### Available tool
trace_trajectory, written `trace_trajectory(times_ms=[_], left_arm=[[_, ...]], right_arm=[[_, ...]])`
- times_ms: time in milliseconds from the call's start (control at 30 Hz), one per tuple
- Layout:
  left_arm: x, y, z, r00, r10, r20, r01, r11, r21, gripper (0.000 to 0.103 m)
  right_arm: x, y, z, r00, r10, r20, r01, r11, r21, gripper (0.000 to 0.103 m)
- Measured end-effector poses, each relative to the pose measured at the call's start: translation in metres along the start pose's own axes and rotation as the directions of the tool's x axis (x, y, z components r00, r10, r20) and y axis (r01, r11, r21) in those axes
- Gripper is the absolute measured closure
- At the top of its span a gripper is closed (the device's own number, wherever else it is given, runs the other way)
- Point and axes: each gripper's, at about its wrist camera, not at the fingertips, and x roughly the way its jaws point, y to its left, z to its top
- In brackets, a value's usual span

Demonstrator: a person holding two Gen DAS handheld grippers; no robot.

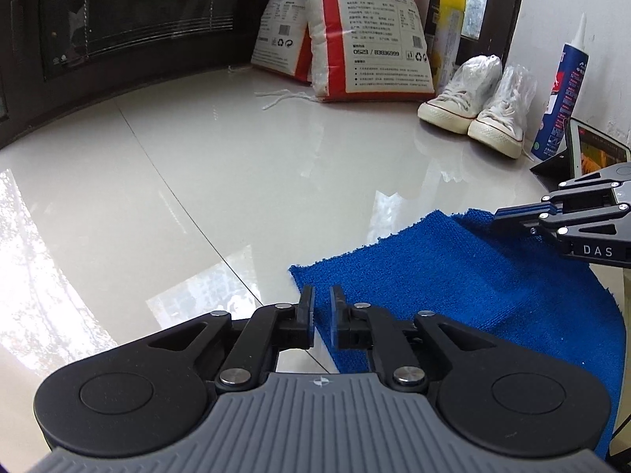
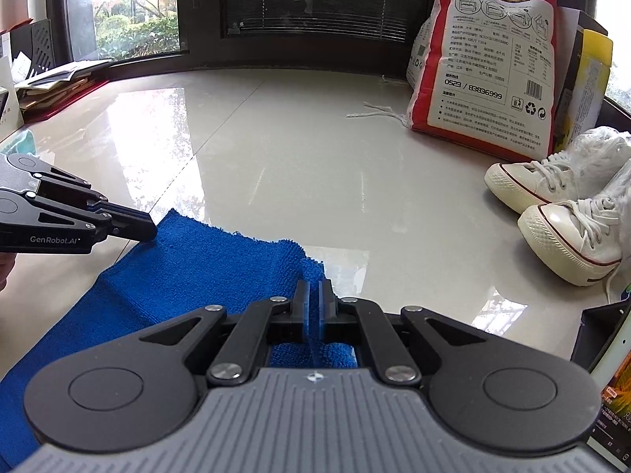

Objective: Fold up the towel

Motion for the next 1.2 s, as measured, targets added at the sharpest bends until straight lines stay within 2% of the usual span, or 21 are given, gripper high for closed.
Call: trace_trajectory(times_ms=[33,133,467,567,667,700,733,867,1200], left_arm=[[0.001,-0.001,0.001,1.000,-0.001,0.000,0.001,1.000,0.001,0.069],[0.004,-0.003,0.001,1.000,0.004,0.003,-0.004,1.000,0.007,0.062],[0.014,-0.004,0.004,1.000,0.014,0.003,-0.014,1.000,0.015,0.060],[0.014,-0.006,0.003,1.000,0.015,0.007,-0.015,0.999,0.032,0.067],[0.013,-0.009,0.002,1.000,0.011,0.009,-0.011,0.999,0.048,0.084],[0.013,-0.010,0.001,1.000,0.010,0.010,-0.010,0.999,0.053,0.092],[0.012,-0.011,0.001,1.000,0.010,0.011,-0.010,0.998,0.060,0.095],[0.009,-0.022,-0.005,0.998,0.049,0.027,-0.052,0.992,0.111,0.097],[-0.012,-0.004,-0.013,0.992,0.121,0.033,-0.122,0.991,0.058,0.097]], right_arm=[[-0.001,0.000,-0.001,1.000,-0.001,0.000,0.001,1.000,0.001,0.099],[-0.002,-0.001,-0.002,1.000,-0.005,0.000,0.005,1.000,0.006,0.099],[0.001,-0.009,-0.004,1.000,-0.002,-0.003,0.003,1.000,0.016,0.099],[0.001,-0.010,-0.004,1.000,-0.005,-0.003,0.005,1.000,0.018,0.099],[0.002,-0.011,-0.004,1.000,-0.009,-0.003,0.009,1.000,0.020,0.099],[0.002,-0.011,-0.004,1.000,-0.009,-0.003,0.009,1.000,0.019,0.099],[0.002,-0.011,-0.004,1.000,-0.008,-0.002,0.009,1.000,0.019,0.099],[0.002,-0.008,-0.003,1.000,-0.006,0.000,0.006,1.000,0.016,0.099],[0.002,0.006,0.005,1.000,0.015,0.012,-0.015,1.000,-0.010,0.099]])
